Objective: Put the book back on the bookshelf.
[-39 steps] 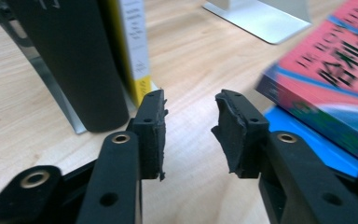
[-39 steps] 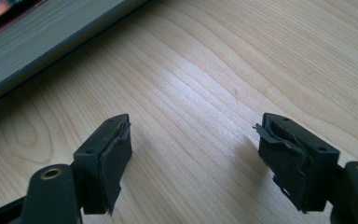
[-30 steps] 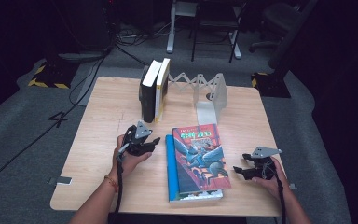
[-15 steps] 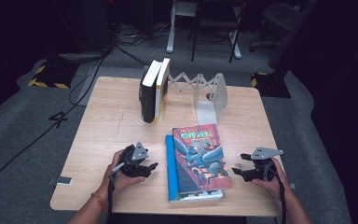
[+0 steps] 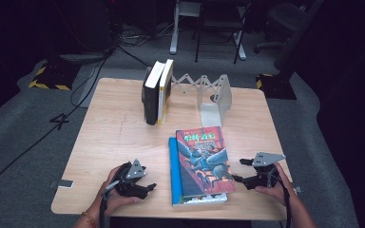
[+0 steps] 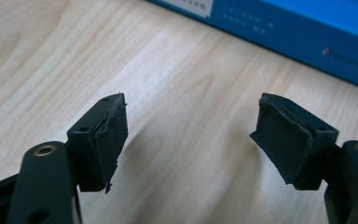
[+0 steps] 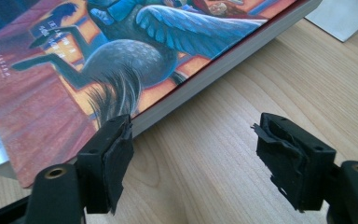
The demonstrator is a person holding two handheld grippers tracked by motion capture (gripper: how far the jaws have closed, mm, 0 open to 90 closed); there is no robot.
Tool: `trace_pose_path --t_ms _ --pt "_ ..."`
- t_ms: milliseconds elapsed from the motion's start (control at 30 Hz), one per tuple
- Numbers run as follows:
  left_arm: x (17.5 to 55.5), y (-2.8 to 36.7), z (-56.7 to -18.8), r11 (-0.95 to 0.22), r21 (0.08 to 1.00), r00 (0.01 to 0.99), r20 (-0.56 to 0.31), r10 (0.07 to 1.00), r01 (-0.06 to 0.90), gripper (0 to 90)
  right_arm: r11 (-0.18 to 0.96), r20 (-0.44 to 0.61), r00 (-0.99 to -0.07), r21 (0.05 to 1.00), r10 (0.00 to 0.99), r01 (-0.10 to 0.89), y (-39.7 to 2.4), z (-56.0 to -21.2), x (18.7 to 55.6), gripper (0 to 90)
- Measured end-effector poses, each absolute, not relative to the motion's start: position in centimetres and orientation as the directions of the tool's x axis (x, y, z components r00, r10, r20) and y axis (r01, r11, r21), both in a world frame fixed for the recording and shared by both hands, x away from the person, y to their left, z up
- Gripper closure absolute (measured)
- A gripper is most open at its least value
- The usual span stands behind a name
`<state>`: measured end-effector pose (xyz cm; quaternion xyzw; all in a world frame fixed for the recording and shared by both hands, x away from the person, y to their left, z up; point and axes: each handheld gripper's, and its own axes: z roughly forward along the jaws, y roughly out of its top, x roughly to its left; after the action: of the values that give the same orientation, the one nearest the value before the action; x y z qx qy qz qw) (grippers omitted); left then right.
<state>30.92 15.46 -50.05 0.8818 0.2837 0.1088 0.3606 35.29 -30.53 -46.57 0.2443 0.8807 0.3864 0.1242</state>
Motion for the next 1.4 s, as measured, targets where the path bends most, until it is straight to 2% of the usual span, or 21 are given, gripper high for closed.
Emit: trace_pose_path --t_ms 267,433,700,967,1133,1400 --pt "29.9 15.4 -50.4 -0.581 0.698 0.820 -0.016 0.572 0.419 23.8 0.581 -0.022 -0.863 0.748 0.505 0.321 -30.0 -45.9 34.9 28.7" --pt "29.1 15.2 -50.5 -0.581 0.702 0.823 -0.012 0.568 0.412 24.0 0.571 0.027 -0.857 0.735 0.514 0.366 -30.1 -46.0 35.1 30.2" --pt "29.4 15.0 -50.5 -0.581 0.698 0.819 -0.014 0.573 0.418 20.2 0.569 0.037 -0.859 0.734 0.510 0.370 -30.3 -46.2 35.4 29.4" --pt "29.8 14.9 -50.5 -0.582 0.697 0.820 -0.014 0.573 0.419 19.3 0.534 0.090 -0.853 0.744 0.514 0.400 -30.3 -46.3 35.6 29.9" --pt "29.8 14.8 -50.5 -0.582 0.697 0.819 -0.014 0.573 0.419 19.3 0.543 0.109 -0.870 0.742 0.480 0.393 -29.2 -46.4 35.4 29.6" --pt "29.9 14.8 -50.5 -0.581 0.697 0.817 -0.013 0.576 0.421 19.3 0.553 0.086 -0.884 0.750 0.460 0.362 -28.1 -45.5 34.9 29.6"
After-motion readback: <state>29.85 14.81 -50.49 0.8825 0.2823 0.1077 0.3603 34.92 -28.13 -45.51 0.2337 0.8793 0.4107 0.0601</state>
